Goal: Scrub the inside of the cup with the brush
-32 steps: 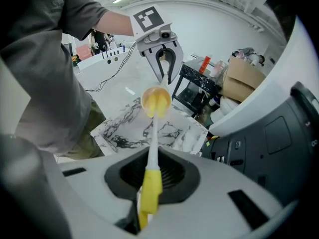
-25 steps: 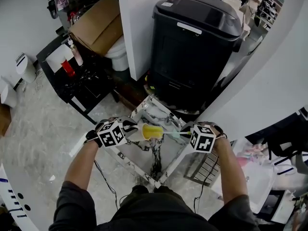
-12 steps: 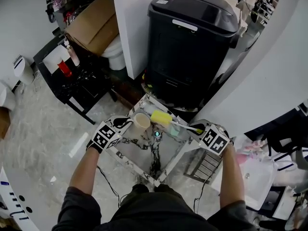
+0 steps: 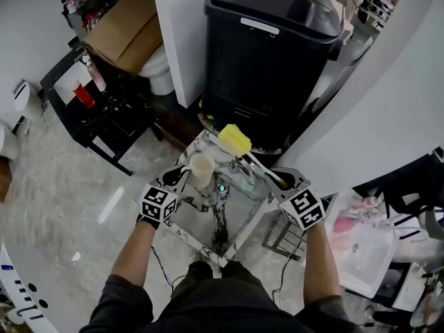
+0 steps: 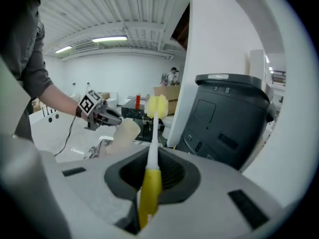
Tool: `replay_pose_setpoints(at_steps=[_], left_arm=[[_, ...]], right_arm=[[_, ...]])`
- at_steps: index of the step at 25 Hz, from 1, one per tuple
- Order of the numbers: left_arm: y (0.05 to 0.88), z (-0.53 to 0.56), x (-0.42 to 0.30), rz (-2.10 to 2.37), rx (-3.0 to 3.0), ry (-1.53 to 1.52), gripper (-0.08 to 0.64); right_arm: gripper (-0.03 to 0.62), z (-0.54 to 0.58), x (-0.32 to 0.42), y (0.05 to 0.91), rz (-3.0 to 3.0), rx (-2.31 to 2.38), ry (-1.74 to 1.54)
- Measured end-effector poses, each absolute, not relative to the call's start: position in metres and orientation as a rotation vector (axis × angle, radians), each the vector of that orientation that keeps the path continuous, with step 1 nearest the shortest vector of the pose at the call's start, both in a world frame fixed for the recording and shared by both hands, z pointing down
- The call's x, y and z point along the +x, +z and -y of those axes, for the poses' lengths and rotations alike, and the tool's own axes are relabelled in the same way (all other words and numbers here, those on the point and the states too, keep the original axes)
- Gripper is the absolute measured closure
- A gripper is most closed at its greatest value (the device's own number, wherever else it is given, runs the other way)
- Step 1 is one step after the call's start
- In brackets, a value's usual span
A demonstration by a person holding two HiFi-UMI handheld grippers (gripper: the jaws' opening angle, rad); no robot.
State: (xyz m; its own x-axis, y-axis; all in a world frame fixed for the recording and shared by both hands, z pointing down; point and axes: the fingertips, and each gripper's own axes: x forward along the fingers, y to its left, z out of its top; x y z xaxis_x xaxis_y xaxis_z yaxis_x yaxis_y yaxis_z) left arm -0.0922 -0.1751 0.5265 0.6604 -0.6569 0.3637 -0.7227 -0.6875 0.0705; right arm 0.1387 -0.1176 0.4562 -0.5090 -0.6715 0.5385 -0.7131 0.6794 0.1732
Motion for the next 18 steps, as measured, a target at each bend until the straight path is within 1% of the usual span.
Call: replay_pose_setpoints(at_steps=[6,18], left_arm=[[0.555,0.178,-0.088,1.165,2.636,0.449,0.522],[0.659,0.188,-0.084,1.252,2.538,0.467,0.522]], right_arm=[[0.558,0.127,0.147,0.452,2.353,1.218,0.096],[0.558,0.142,0.167,0.495,2.374,1.461,0.128]])
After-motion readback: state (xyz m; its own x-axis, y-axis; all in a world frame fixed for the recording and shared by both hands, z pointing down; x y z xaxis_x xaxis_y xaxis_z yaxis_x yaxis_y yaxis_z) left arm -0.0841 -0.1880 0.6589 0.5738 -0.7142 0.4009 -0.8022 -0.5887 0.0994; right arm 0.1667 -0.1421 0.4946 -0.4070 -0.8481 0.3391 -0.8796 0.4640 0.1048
